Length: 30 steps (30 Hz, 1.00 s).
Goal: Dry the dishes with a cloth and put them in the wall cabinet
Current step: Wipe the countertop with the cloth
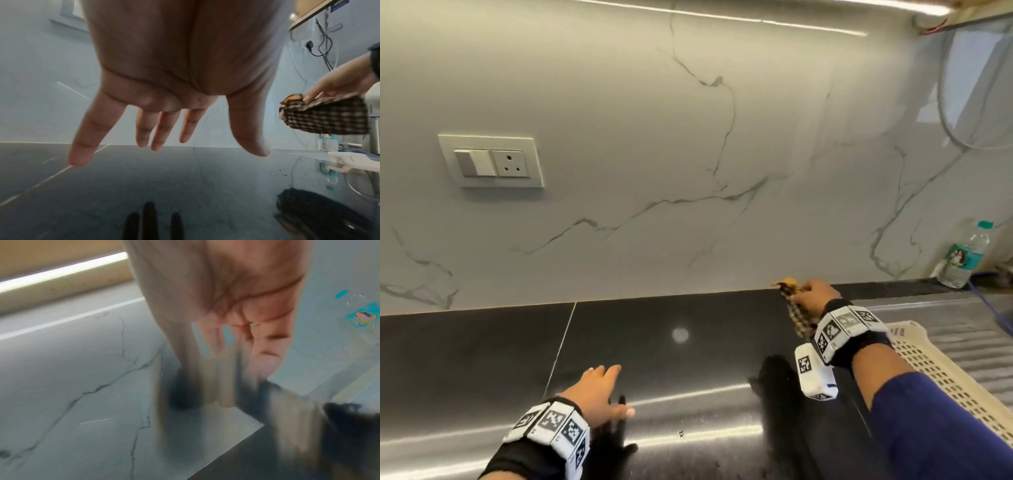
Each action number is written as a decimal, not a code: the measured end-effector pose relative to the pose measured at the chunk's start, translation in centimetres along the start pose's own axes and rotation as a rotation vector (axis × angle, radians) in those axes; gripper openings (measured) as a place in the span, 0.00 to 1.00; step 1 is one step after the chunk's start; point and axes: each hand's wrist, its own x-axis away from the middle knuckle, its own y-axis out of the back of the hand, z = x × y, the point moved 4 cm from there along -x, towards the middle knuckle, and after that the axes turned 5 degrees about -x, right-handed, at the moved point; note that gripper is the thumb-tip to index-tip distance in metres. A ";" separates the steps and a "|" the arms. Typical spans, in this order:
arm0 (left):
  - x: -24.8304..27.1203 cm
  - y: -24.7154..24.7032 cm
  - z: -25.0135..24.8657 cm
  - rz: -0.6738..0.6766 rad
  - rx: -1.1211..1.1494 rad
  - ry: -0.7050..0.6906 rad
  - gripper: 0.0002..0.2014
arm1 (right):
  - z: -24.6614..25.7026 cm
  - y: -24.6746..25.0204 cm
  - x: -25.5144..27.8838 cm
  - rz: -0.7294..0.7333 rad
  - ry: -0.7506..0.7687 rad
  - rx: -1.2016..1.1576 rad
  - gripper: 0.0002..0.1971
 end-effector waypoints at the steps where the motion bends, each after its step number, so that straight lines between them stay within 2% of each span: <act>1: -0.7 0.2 0.2 0.019 0.002 0.009 0.45 | 0.3 -0.4 -0.7 0.043 -0.008 0.031 0.20; 5: -3.1 0.8 2.6 0.049 -0.041 0.112 0.50 | 0.0 -3.3 -2.6 0.132 0.106 0.410 0.20; 8: -4.1 0.3 5.6 0.051 -0.093 0.279 0.60 | -1.4 -6.8 -4.2 0.254 0.213 0.600 0.27; 10: -4.3 -0.3 6.8 0.094 -0.091 0.331 0.62 | -2.3 -9.3 -5.3 0.333 0.235 0.694 0.32; 13: -4.5 -0.9 7.0 0.143 -0.033 0.334 0.60 | -3.7 -11.5 -7.1 0.404 0.185 0.725 0.34; 15: -4.4 -0.9 6.9 0.166 -0.026 0.321 0.61 | -4.1 -11.6 -8.6 0.372 0.173 0.725 0.38; 16: -4.4 -0.9 6.8 0.171 -0.033 0.308 0.63 | -4.3 -11.3 -9.4 0.339 0.168 0.715 0.42; 19: -4.4 -0.8 7.0 0.211 0.002 0.260 0.81 | -4.8 -9.8 -12.4 0.273 0.138 0.657 0.52; 20: -4.4 -1.1 7.1 0.210 0.030 0.254 0.83 | -5.1 -9.5 -13.3 0.263 0.141 0.640 0.54; 22: -4.3 -1.1 7.5 0.202 0.095 0.271 0.81 | -5.0 -9.6 -14.6 0.253 0.156 0.658 0.59; 24: -4.1 -1.2 7.6 0.188 0.114 0.284 0.70 | -4.4 -10.5 -15.4 0.246 0.115 0.718 0.63; 25: -4.1 -1.3 7.5 0.182 0.112 0.289 0.65 | -3.7 -11.2 -15.3 0.241 0.093 0.728 0.60; 27: -4.0 -1.3 7.4 0.196 0.098 0.285 0.61 | -0.8 -13.3 -14.2 0.213 0.135 0.747 0.52; 30: -3.6 -0.9 7.7 0.209 0.134 0.225 0.65 | 4.5 -17.6 -11.0 0.279 0.231 0.762 0.49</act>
